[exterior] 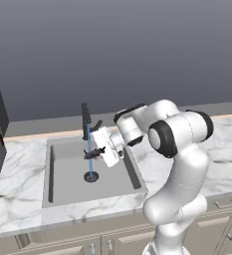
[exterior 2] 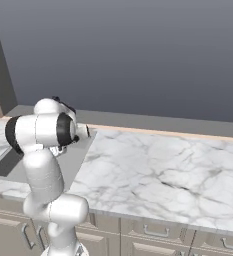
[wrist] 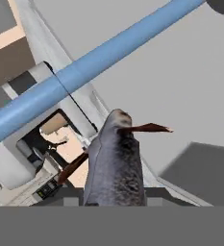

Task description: Take the fish out of the fridge, briefly rinse it in the sink, and place it on the tray next to the sink.

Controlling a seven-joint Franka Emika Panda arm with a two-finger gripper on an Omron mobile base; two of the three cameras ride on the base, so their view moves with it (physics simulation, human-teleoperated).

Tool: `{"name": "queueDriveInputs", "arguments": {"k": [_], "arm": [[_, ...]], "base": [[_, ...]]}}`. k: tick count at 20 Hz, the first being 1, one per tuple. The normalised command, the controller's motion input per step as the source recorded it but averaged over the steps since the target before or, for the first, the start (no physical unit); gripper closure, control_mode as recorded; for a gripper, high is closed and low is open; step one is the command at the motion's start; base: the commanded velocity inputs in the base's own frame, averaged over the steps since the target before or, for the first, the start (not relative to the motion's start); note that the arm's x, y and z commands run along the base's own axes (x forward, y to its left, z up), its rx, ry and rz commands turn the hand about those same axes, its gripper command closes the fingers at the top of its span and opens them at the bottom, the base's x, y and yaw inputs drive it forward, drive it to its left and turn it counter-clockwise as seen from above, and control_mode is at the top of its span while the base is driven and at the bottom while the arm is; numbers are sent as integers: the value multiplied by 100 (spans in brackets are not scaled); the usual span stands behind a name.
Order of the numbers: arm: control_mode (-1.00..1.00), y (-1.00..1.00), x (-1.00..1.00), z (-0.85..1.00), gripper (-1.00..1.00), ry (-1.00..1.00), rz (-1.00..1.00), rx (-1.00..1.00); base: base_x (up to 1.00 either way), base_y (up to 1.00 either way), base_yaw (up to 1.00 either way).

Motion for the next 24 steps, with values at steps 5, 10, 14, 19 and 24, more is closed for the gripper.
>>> {"name": "queueDriveInputs", "arguments": {"k": [5,10,14,19,24], "arm": [[-100,0,-100,84,100,-23,-13,-2],[-100,0,-100,100,100,-6,-21,-23],[-100,-1,-100,86,100,4,-25,-36],[-100,-4,-71,47,100,6,-4,-29],[-100,-3,-82,45,100,-8,-4,-63]], "base": [[0,0,0],[0,0,0],[0,0,0],[0,0,0],[0,0,0]]}}
